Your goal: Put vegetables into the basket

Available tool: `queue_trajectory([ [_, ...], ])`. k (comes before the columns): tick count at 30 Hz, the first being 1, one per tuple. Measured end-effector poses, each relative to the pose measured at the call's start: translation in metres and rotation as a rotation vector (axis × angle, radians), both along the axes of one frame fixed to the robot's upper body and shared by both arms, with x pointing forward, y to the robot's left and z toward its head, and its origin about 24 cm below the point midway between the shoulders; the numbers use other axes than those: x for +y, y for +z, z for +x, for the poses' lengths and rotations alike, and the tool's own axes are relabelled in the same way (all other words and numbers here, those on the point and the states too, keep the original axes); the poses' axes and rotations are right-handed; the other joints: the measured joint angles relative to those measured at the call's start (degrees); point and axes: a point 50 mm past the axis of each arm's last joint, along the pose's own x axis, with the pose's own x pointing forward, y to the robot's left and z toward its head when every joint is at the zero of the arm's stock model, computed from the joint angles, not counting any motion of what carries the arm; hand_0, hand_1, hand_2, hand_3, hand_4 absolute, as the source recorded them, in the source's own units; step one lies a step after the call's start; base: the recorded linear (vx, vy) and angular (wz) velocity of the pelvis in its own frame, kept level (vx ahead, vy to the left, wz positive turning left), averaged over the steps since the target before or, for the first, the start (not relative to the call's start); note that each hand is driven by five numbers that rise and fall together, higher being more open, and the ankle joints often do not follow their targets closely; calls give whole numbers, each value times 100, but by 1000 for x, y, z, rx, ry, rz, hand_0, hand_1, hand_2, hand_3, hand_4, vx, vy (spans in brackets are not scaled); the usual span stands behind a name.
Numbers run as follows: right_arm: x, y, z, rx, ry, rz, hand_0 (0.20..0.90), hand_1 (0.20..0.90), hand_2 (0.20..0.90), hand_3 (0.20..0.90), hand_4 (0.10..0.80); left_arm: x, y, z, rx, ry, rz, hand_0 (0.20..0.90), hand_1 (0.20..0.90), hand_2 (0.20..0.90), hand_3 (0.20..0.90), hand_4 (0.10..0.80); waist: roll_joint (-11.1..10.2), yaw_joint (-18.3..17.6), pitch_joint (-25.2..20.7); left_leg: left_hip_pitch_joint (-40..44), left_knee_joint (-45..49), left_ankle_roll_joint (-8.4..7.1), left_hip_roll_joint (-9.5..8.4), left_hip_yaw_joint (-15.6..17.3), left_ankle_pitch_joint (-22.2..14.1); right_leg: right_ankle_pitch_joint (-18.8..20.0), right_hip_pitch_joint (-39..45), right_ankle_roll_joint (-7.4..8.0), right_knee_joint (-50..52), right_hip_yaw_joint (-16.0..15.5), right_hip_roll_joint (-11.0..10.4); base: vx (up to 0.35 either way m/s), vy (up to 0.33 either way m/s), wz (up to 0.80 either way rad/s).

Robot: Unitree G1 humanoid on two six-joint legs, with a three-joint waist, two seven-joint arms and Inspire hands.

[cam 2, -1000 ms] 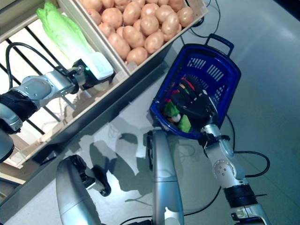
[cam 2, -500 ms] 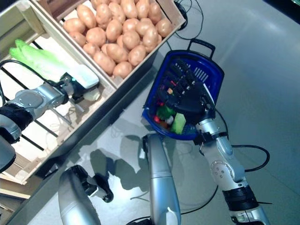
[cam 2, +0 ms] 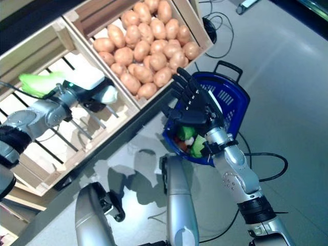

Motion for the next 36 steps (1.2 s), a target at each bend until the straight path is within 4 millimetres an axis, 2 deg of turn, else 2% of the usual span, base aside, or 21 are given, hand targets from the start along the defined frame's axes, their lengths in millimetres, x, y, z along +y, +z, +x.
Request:
queue_trajectory([
  [5,2,-5,3,-25,-17,-103,900,900,900,900,800,-3,-2,-16,-19,-86,-341,300,300,300,300,400,6,121,-5,846,-971,-91,-196,16,267,82,853,-4,-762,-197,-39,51,-20,7],
  [7,0,-10,5,-13,-11,-127,900,900,900,900,800,-5,-4,-22,12,-133,-611,300,300,300,300,400,24,199,-26,1329,-1502,-124,-241,58,428,157,1351,7,-1208,-316,-27,145,-15,11],
  [9,-2,-17,6,7,-1,-156,900,900,900,900,800,-7,-9,-26,69,-191,-867,300,300,300,300,400,68,295,-247,1596,-1932,-139,-290,119,568,221,1617,11,-1565,-400,-4,121,-21,6],
  [13,-2,-27,9,61,31,-175,900,900,900,900,800,-22,-12,-30,205,-359,-1191,300,300,300,300,400,104,516,-479,2331,-2940,-201,-382,290,909,436,2303,50,-2391,-519,103,125,-30,1],
  [15,0,-30,9,85,47,-183,900,900,900,900,800,-29,-13,-31,249,-417,-1263,300,300,300,300,400,112,570,-559,2609,-3364,-207,-410,321,1075,563,2562,53,-2759,-583,136,97,-11,0],
  [17,8,-37,8,130,104,-202,900,900,900,900,800,-40,-18,-34,317,-506,-1382,300,300,300,300,400,128,644,-779,3196,-4210,-247,-465,453,1371,793,3073,73,-3464,-638,276,125,1,-6],
  [19,15,-41,8,156,144,-191,900,900,900,900,800,-50,-22,-37,364,-566,-1456,300,300,300,300,400,155,635,-926,3689,-4870,-275,-507,462,1597,962,3541,90,-4025,-724,378,105,9,1],
  [21,23,-47,7,186,193,-202,900,900,900,900,800,-58,-31,-39,409,-596,-1539,300,300,300,300,400,229,636,-1300,3988,-5469,-300,-540,467,1799,1131,3776,114,-4498,-750,493,87,28,-6],
  [23,27,-48,7,211,240,-218,900,900,900,900,800,-66,-38,-42,437,-624,-1620,300,300,300,300,400,268,631,-1401,4441,-5955,-281,-585,461,2013,1283,4235,157,-4973,-758,576,54,26,-2],
  [26,28,-49,7,241,256,-234,900,900,900,900,800,-69,-51,-46,465,-614,-1693,300,300,300,300,400,348,634,-1700,4697,-6364,-298,-606,463,2096,1426,4476,235,-5389,-762,668,50,18,1],
  [30,32,-50,9,288,280,-245,900,900,900,900,800,-75,-62,-51,482,-608,-1781,300,300,300,300,400,326,662,-1767,4811,-6380,-299,-621,455,2117,1726,4887,305,-6019,-771,723,54,25,1],
  [32,37,-51,10,322,310,-226,900,900,900,900,800,-78,-68,-53,493,-602,-1807,300,300,300,300,400,314,658,-1924,4906,-6743,-211,-687,448,2193,1847,4939,386,-6266,-771,728,70,37,11],
  [36,38,-52,10,363,328,-204,900,900,900,900,800,-79,-73,-55,501,-588,-1822,300,300,300,300,400,234,723,-2063,5106,-7218,-152,-813,442,2439,2073,5145,452,-6694,-753,700,46,26,7],
])
